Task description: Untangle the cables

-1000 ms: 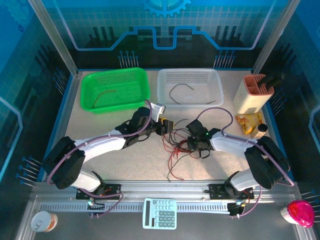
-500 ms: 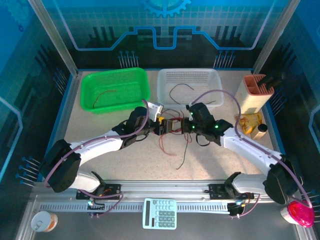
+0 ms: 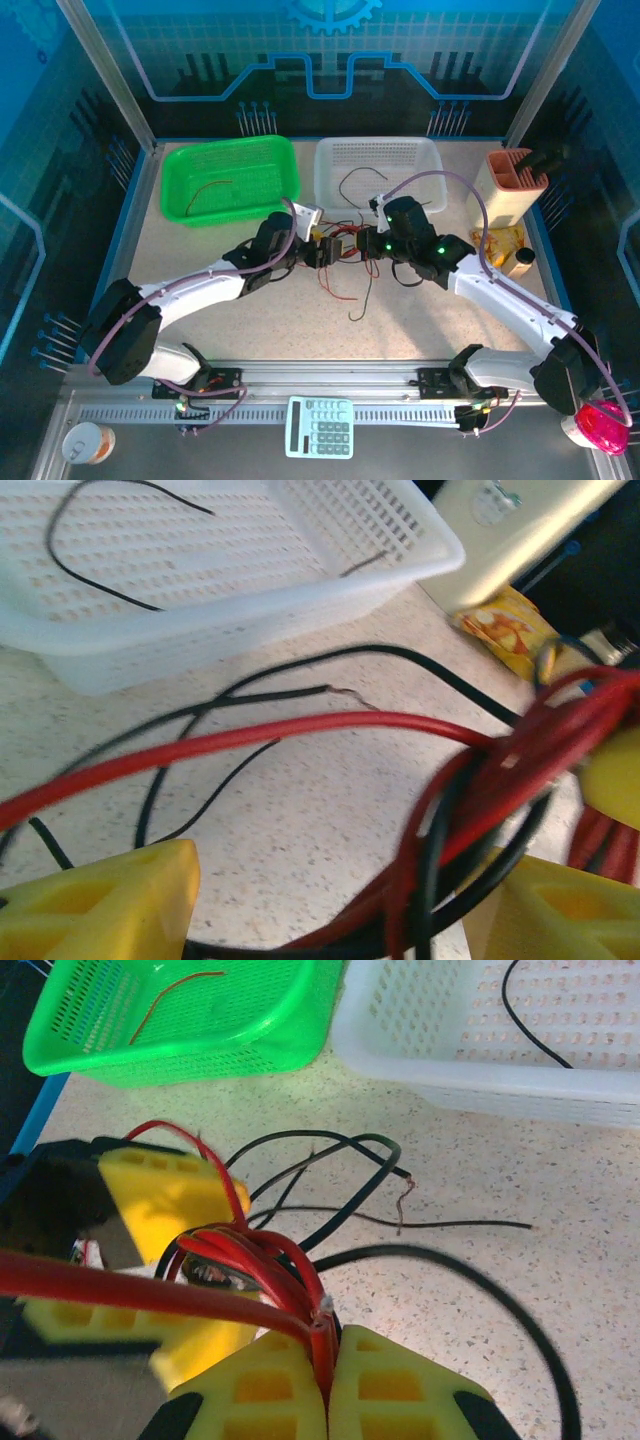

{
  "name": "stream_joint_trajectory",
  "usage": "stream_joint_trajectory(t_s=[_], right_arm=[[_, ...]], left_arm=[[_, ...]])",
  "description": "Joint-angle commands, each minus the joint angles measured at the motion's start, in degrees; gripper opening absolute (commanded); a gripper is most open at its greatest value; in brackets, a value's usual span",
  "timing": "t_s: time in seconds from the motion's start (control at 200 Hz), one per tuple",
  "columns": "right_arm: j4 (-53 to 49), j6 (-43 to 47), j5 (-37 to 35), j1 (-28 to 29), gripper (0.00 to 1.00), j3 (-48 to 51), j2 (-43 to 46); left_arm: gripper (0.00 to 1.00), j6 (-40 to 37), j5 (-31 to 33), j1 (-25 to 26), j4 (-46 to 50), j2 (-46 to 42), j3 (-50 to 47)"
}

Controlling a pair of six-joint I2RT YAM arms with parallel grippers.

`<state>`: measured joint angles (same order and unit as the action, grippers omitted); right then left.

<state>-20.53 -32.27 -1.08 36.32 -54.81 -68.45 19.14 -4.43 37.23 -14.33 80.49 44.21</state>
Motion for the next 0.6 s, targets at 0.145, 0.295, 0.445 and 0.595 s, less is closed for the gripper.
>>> stream_joint_trajectory(t_s=[0.145, 0.295, 0.445, 0.595], right_arm=[[3.61, -0.06, 4.72, -0.38, 0.00, 0.35, 2.29], [5.03, -0.42, 5.75, -0.52, 0.00, 0.65, 1.25], [7.70, -1.84, 7.54, -2.85, 0.00, 2.94, 1.29], [11.33, -3.96, 11.32, -6.99, 0.00, 7.36, 2.24]], left_arm=[[0.73, -0.96, -5.59, -2.81, -2.19, -0.03, 0.02], [0.65, 0.18, -13.02, -2.83, -8.64, 0.66, -1.05], [0.16, 2.83, -17.51, -3.69, -14.27, 0.15, -2.36], [0.00, 8.67, -20.63, -6.81, -20.44, -0.07, -5.16]])
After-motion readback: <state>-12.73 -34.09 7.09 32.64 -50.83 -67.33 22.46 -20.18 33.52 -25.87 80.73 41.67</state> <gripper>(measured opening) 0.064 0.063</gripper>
